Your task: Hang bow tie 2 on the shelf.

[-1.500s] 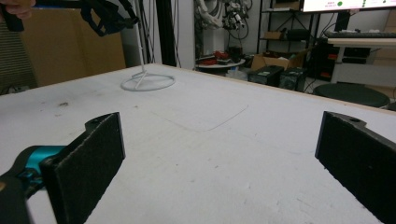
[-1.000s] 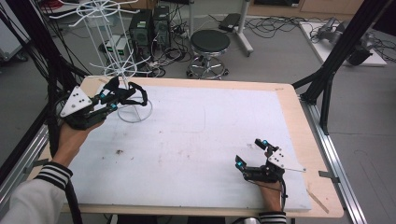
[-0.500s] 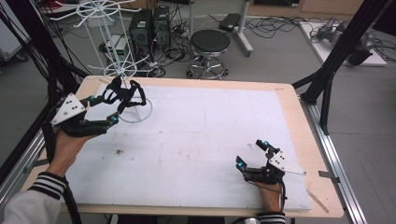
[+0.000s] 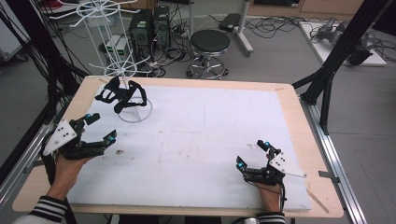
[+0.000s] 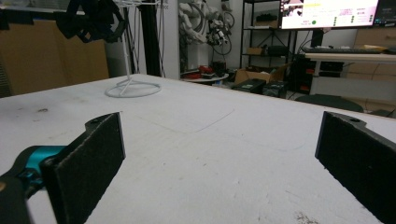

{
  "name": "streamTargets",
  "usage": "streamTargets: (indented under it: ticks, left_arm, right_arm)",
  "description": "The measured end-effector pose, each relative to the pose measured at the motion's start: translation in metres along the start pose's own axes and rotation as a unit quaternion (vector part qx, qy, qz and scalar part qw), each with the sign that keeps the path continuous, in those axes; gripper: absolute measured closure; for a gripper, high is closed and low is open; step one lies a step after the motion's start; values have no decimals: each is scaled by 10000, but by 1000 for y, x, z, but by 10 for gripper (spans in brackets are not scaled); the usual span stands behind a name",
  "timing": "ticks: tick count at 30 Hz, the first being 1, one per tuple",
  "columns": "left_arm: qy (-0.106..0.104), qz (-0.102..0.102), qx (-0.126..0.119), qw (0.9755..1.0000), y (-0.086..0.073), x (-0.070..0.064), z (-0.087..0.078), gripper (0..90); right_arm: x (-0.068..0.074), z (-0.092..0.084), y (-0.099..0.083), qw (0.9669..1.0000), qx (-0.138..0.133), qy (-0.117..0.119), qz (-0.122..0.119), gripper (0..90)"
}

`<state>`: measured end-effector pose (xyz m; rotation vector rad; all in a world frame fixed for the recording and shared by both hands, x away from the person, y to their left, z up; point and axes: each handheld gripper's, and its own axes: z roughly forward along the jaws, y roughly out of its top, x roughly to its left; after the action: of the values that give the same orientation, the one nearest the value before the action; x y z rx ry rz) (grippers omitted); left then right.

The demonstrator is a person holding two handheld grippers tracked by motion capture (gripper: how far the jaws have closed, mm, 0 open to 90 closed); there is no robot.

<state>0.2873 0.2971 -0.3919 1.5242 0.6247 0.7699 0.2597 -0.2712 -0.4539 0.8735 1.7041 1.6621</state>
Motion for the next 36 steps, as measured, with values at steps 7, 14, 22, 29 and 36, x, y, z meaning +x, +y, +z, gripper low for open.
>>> streamTargets:
  ticks: [7, 14, 22, 29, 36]
  left_arm:
    - [113, -254, -232, 9993, -33, -7, -9, 166]
    - [200, -346, -123, 9991, -54, -11, -9, 166]
    - [294, -411, -191, 9985, -62, -14, -11, 166]
    - [307, -466, -167, 9983, -62, -13, -11, 167]
    - [317, -472, -167, 9982, -62, -13, -11, 167]
  right_arm:
    - [0, -1, 0, 10000, -67, -44, -48, 7]
    - [1, -1, 0, 9999, -74, -92, -52, 7]
    - [2, -1, -1, 9999, -73, -122, -49, 7]
    - [3, -2, -1, 9998, -57, -147, -84, 7]
    - [3, -1, -1, 9998, -70, -146, -146, 7]
